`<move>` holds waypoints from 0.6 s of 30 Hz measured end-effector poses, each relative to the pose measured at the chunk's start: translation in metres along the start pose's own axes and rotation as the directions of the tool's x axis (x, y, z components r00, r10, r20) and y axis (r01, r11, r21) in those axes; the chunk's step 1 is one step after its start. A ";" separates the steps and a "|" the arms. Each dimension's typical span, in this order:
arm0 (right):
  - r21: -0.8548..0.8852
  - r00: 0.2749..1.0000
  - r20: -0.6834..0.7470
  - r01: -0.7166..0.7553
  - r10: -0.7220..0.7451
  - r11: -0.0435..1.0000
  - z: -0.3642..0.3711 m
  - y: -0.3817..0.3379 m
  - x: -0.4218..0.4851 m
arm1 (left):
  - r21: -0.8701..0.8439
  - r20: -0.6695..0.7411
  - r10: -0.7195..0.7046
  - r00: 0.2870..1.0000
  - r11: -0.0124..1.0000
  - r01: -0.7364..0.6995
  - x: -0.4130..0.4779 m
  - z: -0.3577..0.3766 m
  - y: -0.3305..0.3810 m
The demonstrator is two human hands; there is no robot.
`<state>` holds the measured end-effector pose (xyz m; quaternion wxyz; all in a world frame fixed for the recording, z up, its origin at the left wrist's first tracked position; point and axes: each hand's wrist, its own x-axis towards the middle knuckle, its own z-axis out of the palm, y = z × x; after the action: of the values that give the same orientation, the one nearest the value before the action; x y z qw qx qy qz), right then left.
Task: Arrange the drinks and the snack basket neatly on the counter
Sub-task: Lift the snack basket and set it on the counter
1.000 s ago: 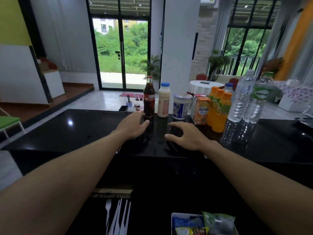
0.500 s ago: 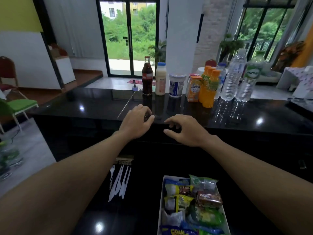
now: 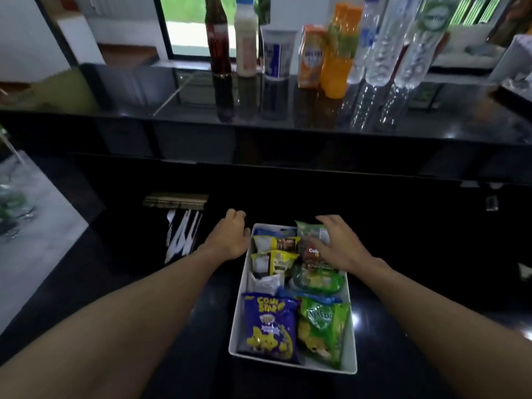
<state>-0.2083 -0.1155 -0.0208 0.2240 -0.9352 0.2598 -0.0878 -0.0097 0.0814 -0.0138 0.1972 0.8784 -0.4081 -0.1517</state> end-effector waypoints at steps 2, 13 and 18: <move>0.021 0.993 0.018 -0.115 0.115 0.993 0.015 0.021 -0.017 | 0.004 0.064 -0.065 0.996 0.998 0.065 -0.004 0.029 -0.005; 0.216 0.913 0.227 -0.387 0.339 0.897 0.061 0.061 -0.059 | -0.042 0.194 -0.209 0.958 0.974 0.221 -0.012 0.087 -0.018; 0.281 0.885 0.310 -0.435 0.348 0.855 0.060 0.065 -0.060 | 0.001 0.174 -0.237 0.956 0.971 0.241 -0.013 0.086 -0.015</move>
<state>-0.2718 -0.1110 -0.1064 0.4270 -0.8119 0.3966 0.0338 -0.0449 0.0815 -0.0951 0.1503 0.9027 -0.3130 -0.2540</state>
